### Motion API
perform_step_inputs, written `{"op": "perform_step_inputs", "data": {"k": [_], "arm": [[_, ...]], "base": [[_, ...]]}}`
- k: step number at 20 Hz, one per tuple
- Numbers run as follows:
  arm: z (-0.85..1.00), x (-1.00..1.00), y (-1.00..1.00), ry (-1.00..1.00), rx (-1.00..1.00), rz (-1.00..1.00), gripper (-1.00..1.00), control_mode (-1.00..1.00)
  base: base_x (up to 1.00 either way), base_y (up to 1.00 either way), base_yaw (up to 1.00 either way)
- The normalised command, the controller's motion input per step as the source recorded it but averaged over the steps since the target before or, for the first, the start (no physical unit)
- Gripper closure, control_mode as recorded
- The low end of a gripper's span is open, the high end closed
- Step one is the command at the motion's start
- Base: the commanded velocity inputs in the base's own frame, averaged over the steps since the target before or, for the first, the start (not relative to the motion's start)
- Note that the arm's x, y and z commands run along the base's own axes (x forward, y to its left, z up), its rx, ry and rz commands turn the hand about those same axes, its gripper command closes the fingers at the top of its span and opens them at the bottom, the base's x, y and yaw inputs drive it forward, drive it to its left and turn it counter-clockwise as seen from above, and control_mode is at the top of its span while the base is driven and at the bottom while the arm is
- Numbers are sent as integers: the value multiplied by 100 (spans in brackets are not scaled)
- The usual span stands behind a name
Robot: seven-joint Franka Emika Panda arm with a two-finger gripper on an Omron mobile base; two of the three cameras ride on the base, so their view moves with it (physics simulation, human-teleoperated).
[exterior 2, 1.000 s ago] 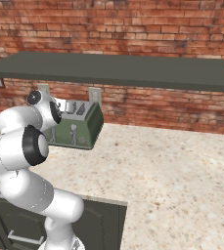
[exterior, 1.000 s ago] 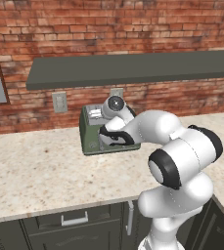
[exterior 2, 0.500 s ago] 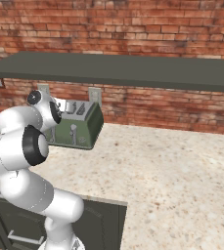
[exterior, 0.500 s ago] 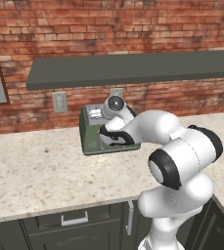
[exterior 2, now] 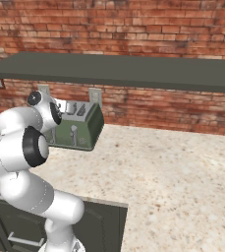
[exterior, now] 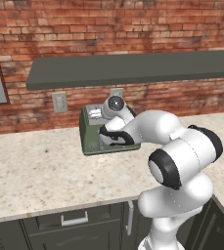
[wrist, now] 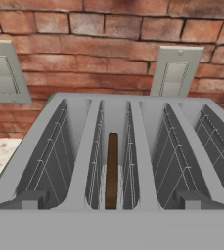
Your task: Start the toaster. Once the lever pops up, take the bread to the plate on the dining counter.
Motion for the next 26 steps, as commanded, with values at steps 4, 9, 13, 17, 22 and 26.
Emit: {"op": "perform_step_inputs", "data": {"k": [4,9,13,17,22,26], "arm": [[0,0,0,0,0,0,-100,-100],[0,0,0,0,0,0,-100,-100],[0,0,0,0,0,0,-100,-100],[0,0,0,0,0,0,-100,-100],[0,0,0,0,0,0,-100,-100],[0,0,0,0,0,0,-100,-100]], "base": [[0,0,0],[0,0,0],[0,0,0],[0,0,0],[0,0,0],[0,0,0]]}}
